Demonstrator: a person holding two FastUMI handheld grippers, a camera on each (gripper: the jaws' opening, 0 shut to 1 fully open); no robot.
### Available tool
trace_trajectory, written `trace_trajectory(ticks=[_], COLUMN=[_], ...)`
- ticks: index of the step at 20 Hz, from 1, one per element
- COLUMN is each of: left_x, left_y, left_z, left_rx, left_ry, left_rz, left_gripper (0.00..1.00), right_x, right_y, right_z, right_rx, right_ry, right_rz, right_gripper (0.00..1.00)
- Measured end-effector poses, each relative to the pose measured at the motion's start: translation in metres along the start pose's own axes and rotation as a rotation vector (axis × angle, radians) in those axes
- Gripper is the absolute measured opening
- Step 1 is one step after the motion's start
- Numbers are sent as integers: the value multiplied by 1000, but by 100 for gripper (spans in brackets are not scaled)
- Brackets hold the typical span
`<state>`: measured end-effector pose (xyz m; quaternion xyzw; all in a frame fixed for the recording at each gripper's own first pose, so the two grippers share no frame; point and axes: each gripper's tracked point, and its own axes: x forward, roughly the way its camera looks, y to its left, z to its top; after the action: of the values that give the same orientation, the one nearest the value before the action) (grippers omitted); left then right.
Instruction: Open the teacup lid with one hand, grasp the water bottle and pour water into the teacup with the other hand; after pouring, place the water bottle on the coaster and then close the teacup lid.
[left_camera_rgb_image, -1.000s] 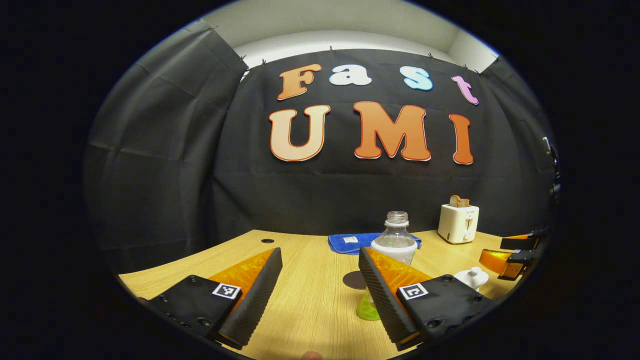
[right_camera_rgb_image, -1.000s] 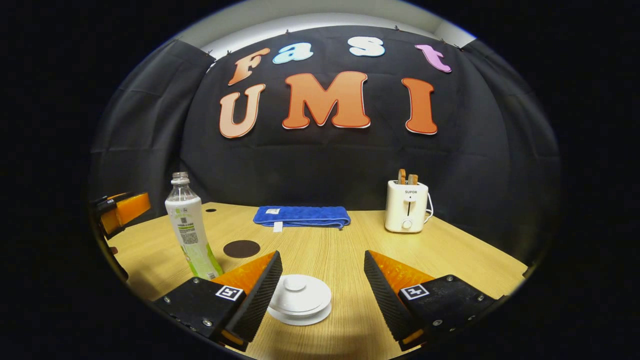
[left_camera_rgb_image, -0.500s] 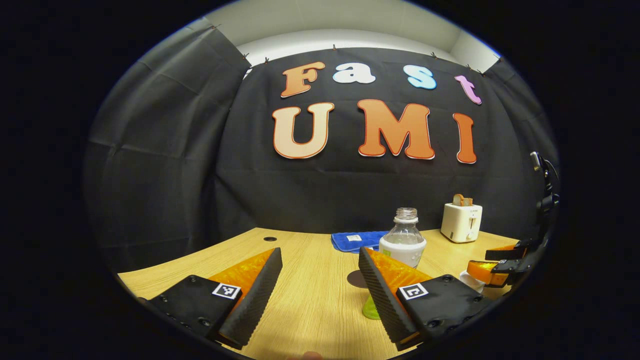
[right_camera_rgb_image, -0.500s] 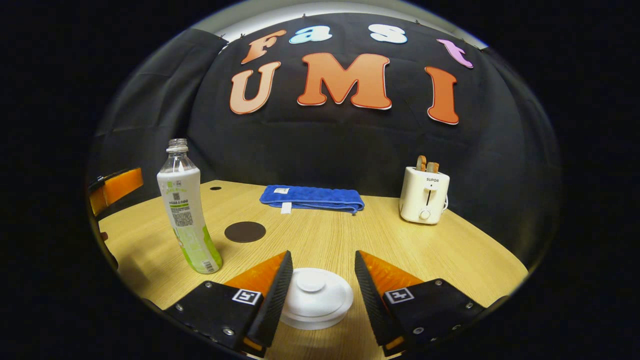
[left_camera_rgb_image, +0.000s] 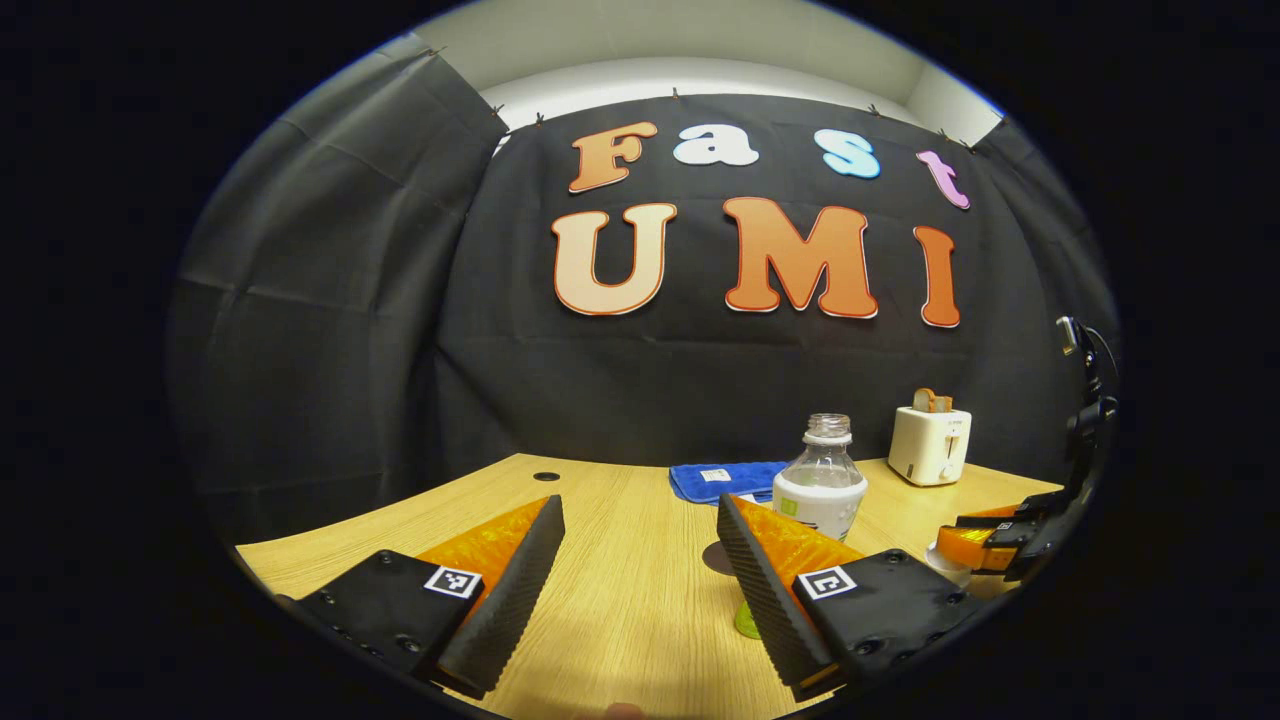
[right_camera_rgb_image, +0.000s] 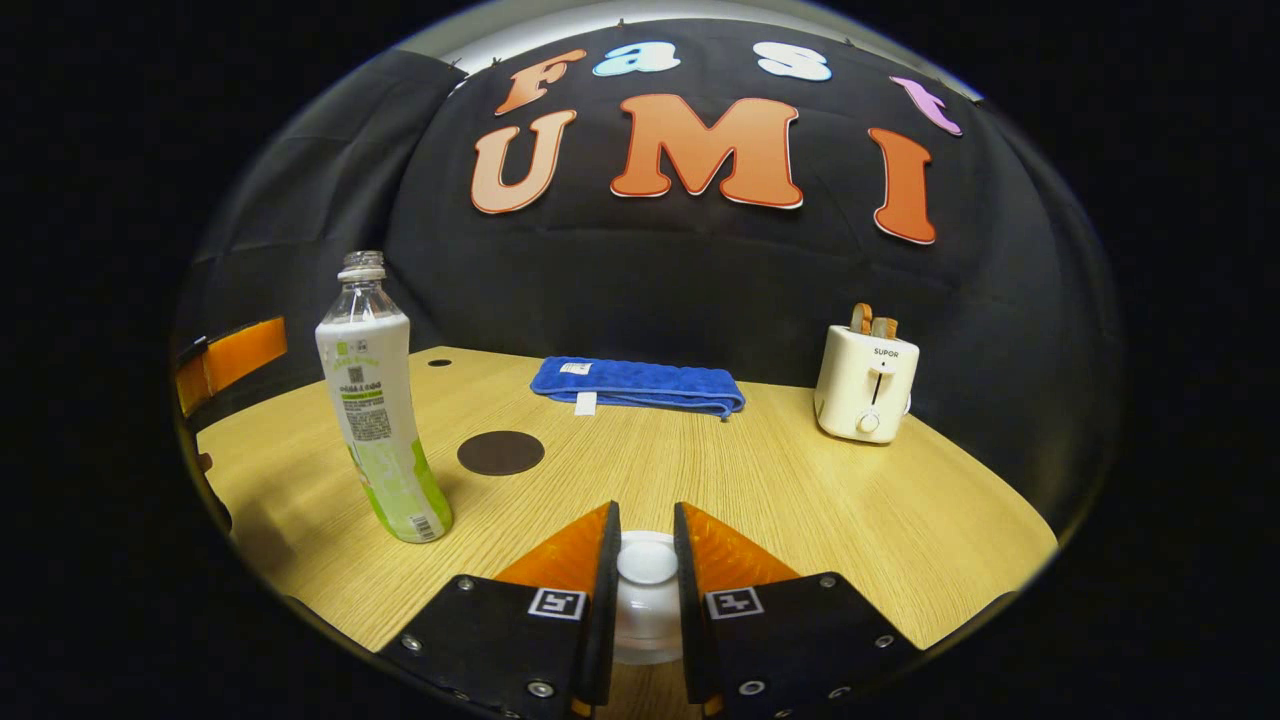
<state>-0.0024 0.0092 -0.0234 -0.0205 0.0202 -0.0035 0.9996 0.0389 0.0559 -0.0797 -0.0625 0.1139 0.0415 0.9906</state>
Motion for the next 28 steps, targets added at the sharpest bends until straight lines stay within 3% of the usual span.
trace_trajectory(ticks=[2,3,10,11,12,17,23,28], left_x=[0,0,-3,-4,-5,-8,-15,-14], left_y=[-3,-3,-9,-11,-14,-26,-75,-105], left_z=[-4,-5,0,1,0,6,4,-20], left_rx=[-4,-1,9,7,6,9,-27,6], left_ry=[8,11,-2,-4,-4,-16,7,64], left_rz=[-4,-5,-11,-14,-19,-46,-199,-262], left_gripper=[99,99,99,99,99,99,99,99], right_x=[0,0,-18,-23,-28,-47,-53,-52], right_y=[-3,-3,-30,-37,-45,-91,-113,-111], right_z=[1,1,33,37,39,33,20,16], right_rx=[-20,-29,5,9,13,8,57,76], right_ry=[-13,-18,-106,-116,-120,-120,-97,-89], right_rz=[-13,-20,-53,-63,-73,-163,-194,-181], right_gripper=[26,18,17,22,17,17,17,17])
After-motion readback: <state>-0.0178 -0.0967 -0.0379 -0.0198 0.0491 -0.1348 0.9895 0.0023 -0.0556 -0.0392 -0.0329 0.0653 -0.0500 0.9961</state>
